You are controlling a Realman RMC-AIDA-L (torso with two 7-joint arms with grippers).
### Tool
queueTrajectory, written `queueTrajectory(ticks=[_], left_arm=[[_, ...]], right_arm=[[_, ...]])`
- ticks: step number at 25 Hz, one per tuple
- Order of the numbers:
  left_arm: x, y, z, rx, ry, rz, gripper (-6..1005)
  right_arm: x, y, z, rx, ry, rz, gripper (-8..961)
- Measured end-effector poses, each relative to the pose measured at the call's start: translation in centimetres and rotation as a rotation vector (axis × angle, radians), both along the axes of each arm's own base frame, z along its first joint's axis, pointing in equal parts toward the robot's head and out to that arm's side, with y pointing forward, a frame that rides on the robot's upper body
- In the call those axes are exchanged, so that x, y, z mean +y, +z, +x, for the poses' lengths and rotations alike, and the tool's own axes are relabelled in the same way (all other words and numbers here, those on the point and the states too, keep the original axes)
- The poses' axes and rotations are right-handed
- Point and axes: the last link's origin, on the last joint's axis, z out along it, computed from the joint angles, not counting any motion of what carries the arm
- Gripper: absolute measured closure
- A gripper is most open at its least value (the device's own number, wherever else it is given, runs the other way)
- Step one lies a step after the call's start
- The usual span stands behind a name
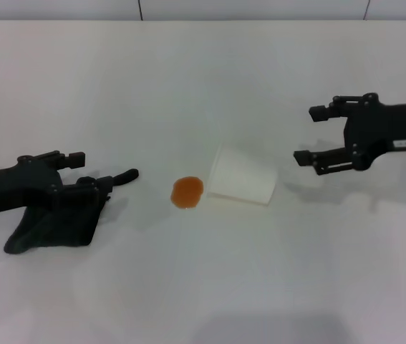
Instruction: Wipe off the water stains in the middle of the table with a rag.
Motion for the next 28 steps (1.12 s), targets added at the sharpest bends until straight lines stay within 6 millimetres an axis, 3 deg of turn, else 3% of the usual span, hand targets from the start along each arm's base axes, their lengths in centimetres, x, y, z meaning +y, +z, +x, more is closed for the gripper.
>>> queueTrajectory(ticks=[5, 11, 20, 28], left_arm=[[0.1, 0.2, 0.0, 0.002, -0.003, 0.002, 138], [0.6, 0.4, 0.4, 0.006, -0.020, 0.010, 138], [1.3, 0.4, 1.2, 0.003, -0.039, 0.009, 138], [1.5, 0.3, 1.4, -0.001, -0.042, 0.007, 138]], right_arm=[[1.3, 1.5, -3.3, -0.128, -0.068, -0.059, 108], [3.2, 1.2, -6.2, -0.234, -0.148, -0.112, 108], [3.5, -2.0, -7.3, -0.445, -0.168, -0.175, 107], [3.3, -3.2, -8.1, -0.472, -0.121, -0.180, 106]])
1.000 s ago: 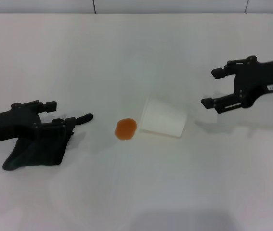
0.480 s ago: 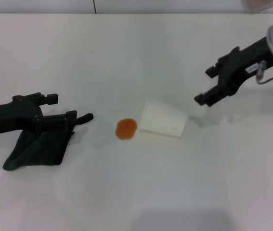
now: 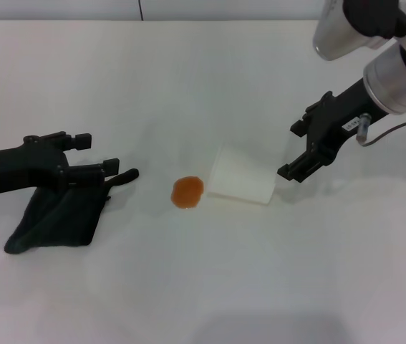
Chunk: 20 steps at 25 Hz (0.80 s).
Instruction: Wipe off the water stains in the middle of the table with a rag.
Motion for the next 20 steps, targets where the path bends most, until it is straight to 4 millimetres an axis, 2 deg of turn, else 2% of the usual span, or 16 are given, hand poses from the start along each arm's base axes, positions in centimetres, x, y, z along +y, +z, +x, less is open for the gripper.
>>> queueTrajectory(ticks=[20], left_arm=[[0.1, -0.1, 0.0, 0.001, 0.011, -0.001, 138]], right_arm=[[-0.3, -2.4, -0.6, 0.074, -0.010, -0.009, 104]])
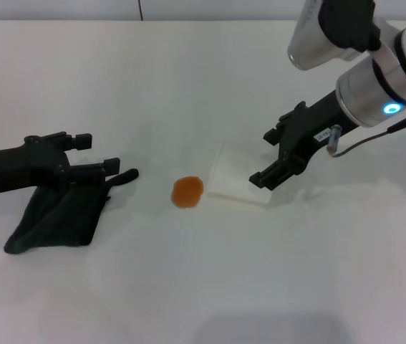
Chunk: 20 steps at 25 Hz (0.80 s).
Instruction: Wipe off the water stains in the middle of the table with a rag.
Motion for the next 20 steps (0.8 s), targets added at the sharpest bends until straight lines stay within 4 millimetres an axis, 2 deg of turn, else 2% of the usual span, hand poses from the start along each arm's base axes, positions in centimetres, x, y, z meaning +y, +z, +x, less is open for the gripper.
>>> queueTrajectory(ticks=[20], left_arm=[[0.0, 0.0, 0.0, -0.004, 0.000, 0.002, 138]], right_arm=[[-0.5, -2.1, 1.8, -0.019, -0.012, 0.014, 106]])
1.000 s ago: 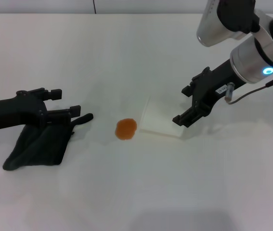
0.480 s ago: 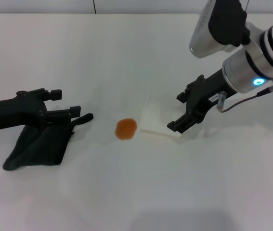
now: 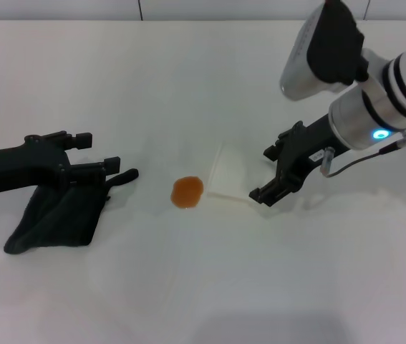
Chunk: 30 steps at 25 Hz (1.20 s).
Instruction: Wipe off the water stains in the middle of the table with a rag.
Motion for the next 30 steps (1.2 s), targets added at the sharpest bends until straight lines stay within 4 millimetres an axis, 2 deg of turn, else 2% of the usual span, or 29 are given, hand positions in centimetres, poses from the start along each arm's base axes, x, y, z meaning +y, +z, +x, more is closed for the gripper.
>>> queueTrajectory(ticks=[30], left_arm=[[-0.2, -0.1, -0.2, -0.005, 0.011, -0.002, 137]], right_arm=[[-0.7, -2.4, -0.1, -0.047, 0.085, -0.004, 109]])
